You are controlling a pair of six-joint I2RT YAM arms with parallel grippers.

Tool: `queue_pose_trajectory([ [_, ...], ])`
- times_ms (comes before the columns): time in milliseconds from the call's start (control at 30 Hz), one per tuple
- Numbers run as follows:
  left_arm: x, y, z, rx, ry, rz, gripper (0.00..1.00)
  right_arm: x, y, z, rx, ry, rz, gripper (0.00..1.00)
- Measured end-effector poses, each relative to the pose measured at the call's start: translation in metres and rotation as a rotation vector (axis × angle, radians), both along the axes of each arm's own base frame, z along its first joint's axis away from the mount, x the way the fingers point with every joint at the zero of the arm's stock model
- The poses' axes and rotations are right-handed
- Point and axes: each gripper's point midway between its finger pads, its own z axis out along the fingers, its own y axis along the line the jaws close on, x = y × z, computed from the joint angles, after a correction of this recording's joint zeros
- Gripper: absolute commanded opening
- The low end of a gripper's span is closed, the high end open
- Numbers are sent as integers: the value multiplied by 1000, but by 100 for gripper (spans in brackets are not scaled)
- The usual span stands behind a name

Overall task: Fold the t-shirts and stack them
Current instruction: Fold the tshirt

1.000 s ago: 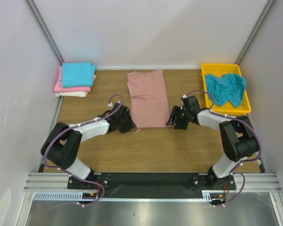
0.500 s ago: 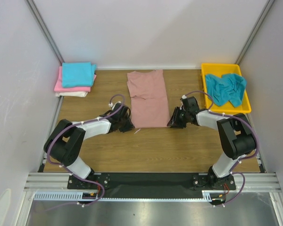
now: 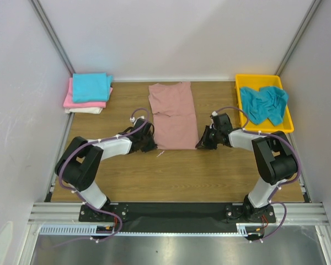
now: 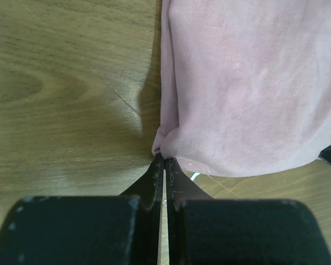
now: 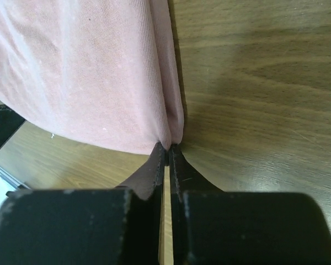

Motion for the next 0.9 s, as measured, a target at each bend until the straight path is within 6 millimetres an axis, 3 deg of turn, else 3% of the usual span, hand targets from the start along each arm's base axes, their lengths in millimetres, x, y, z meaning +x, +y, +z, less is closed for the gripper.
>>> queue_pose_trajectory([
  [133,-1,1,0,2,1,0,0,-1,-2,0,-15,-5,0,0],
  [233,-12,7,-1,6,9,1,0,-13,-8,-1,-28,-8,-1,0],
  [433,-50,18,-1,13,51,-18,0,-64,-11,-2,-33,19,34,0],
  [767,-151,20,2,23,162,-111,0,-168,-13,0,-23,108,83,0],
  [900,-171,27,16,11,173,-116,0,-194,-17,17,6,116,69,0],
])
